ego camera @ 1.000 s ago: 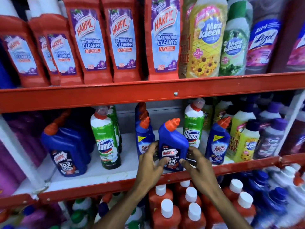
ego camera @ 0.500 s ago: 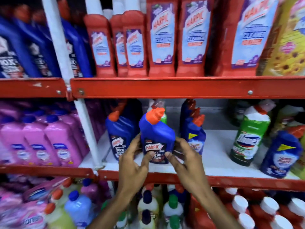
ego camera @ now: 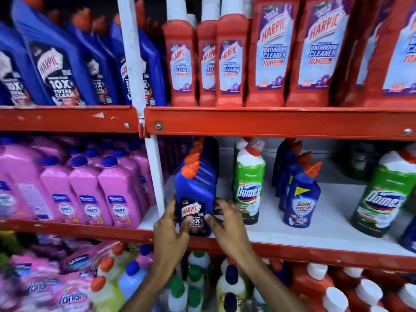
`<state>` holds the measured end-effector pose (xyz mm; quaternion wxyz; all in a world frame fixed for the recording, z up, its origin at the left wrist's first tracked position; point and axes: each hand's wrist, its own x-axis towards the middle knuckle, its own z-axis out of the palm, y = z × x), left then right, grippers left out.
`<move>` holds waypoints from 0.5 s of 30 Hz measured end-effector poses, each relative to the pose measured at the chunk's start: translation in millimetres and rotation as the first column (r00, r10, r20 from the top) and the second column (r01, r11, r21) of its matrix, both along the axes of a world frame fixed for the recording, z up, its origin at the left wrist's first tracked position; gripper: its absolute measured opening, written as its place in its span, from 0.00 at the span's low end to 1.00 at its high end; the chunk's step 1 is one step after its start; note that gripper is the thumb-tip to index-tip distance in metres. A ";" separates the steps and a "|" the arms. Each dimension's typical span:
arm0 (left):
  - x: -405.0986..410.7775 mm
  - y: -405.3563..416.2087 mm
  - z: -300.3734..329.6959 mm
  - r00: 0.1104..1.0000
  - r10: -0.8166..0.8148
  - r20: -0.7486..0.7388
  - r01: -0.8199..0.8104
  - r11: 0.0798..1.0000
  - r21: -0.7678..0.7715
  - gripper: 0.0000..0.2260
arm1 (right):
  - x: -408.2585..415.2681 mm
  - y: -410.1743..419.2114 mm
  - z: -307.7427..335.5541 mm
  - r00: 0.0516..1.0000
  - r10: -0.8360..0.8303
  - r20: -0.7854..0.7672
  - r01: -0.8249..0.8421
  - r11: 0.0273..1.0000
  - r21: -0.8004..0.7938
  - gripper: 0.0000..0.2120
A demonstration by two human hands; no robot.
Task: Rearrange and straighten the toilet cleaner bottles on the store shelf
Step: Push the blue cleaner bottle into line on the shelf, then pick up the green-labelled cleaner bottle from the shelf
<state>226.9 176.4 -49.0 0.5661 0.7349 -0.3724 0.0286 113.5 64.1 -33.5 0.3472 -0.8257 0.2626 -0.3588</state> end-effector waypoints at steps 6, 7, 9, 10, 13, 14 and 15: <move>-7.7 -5.4 -4.8 0.998 0.046 0.054 -0.047 0.999 0.022 0.30 | -11.8 -1.7 -4.9 0.999 0.015 0.032 -0.016 1.000 0.019 0.21; -14.5 -5.0 -3.4 0.994 0.070 0.081 -0.071 0.998 0.002 0.31 | -19.3 -1.6 -4.7 0.999 0.015 0.041 -0.015 1.000 0.012 0.23; -30.9 -4.5 -0.2 0.975 0.130 0.178 -0.118 0.990 -0.076 0.30 | -40.5 -2.6 -5.3 0.999 -0.019 0.036 0.021 0.998 -0.066 0.26; -40.7 -5.3 1.6 0.950 0.159 0.268 -0.131 0.984 -0.119 0.29 | -54.4 -3.5 -4.4 0.998 -0.053 0.025 0.056 0.990 -0.126 0.26; -69.0 -17.0 8.5 0.758 0.161 0.632 -0.091 0.986 -0.142 0.28 | -97.1 -12.3 2.5 0.982 -0.189 0.000 0.176 0.915 -0.362 0.30; -79.3 -25.4 11.9 0.692 0.133 0.710 -0.075 0.991 -0.112 0.29 | -111.3 -17.8 4.7 0.970 -0.243 -0.014 0.212 0.872 -0.442 0.31; -90.9 -34.9 15.7 0.645 0.101 0.758 -0.064 0.995 -0.078 0.29 | -125.3 -24.2 6.6 0.954 -0.299 -0.031 0.243 0.828 -0.504 0.32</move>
